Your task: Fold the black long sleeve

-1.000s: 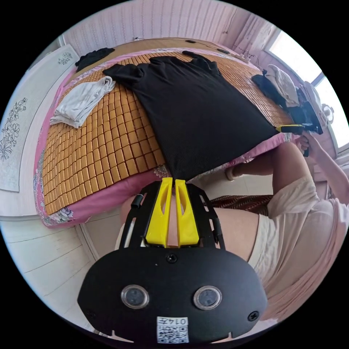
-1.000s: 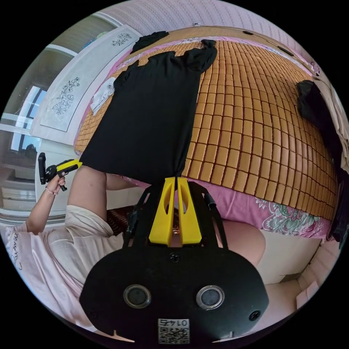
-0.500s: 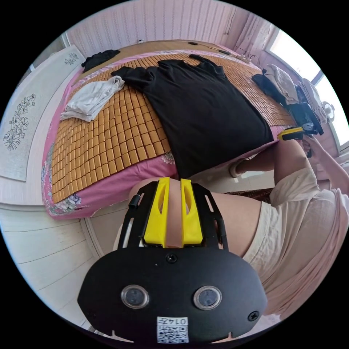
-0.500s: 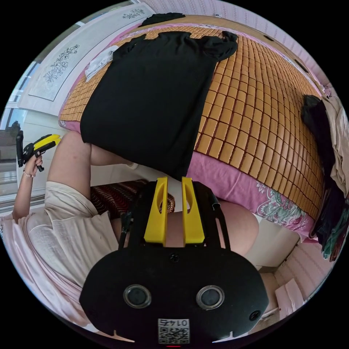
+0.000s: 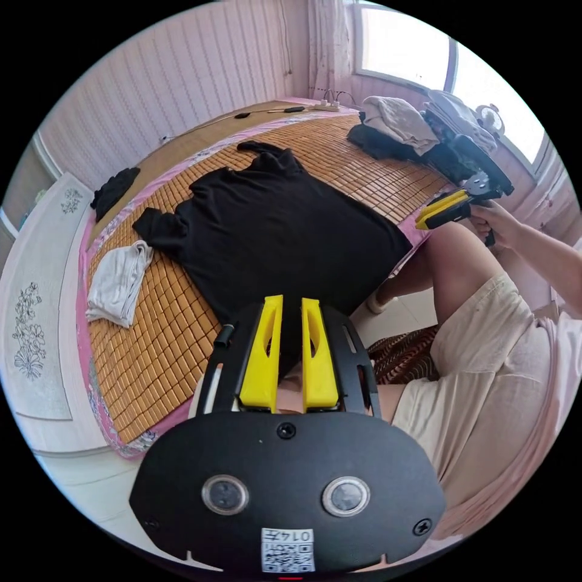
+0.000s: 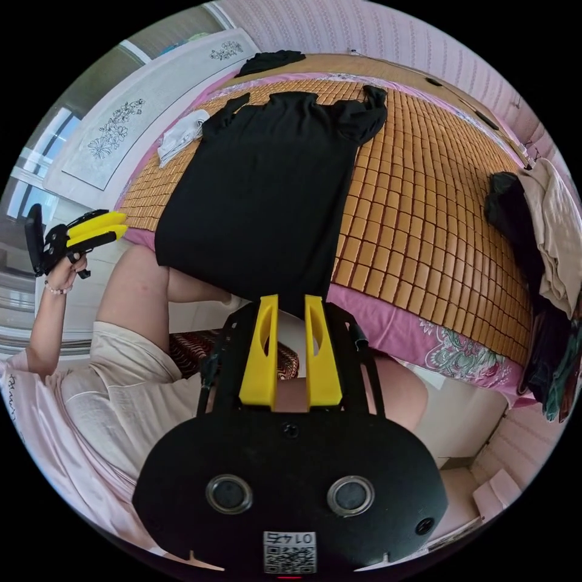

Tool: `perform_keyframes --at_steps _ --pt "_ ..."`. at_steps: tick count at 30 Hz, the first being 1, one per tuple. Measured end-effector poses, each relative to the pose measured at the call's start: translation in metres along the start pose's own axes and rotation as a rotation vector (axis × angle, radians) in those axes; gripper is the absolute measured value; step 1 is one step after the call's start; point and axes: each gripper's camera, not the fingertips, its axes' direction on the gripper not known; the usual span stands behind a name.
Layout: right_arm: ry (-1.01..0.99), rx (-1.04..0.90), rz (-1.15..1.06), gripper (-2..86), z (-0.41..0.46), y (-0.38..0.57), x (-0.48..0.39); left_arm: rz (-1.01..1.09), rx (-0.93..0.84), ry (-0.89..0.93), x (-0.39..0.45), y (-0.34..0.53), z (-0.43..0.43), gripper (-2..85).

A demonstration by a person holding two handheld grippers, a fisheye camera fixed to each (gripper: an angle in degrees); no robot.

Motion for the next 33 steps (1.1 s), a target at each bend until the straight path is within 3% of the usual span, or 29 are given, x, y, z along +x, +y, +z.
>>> perform_keyframes --at_steps 8,12,17,22,33 --pt "0.072 0.074 -0.053 9.7 -0.024 -0.041 0.027 0.082 -0.039 0.032 -0.008 -0.071 0.063 6.1" --pt "0.074 0.174 -0.034 9.5 -0.033 -0.101 0.065 0.138 -0.060 0.081 -0.025 -0.120 0.116 6.7" --pt "0.215 0.227 -0.051 9.3 -0.013 -0.209 0.104 0.156 -0.051 0.174 -0.059 -0.191 0.182 6.9" --pt "0.199 0.197 0.012 9.8 0.026 -0.325 0.148 0.111 -0.024 0.241 -0.111 -0.265 0.237 6.6" --pt "0.112 0.001 0.113 7.6 0.074 -0.404 0.185 -0.011 -0.059 0.287 -0.201 -0.379 0.290 6.3"
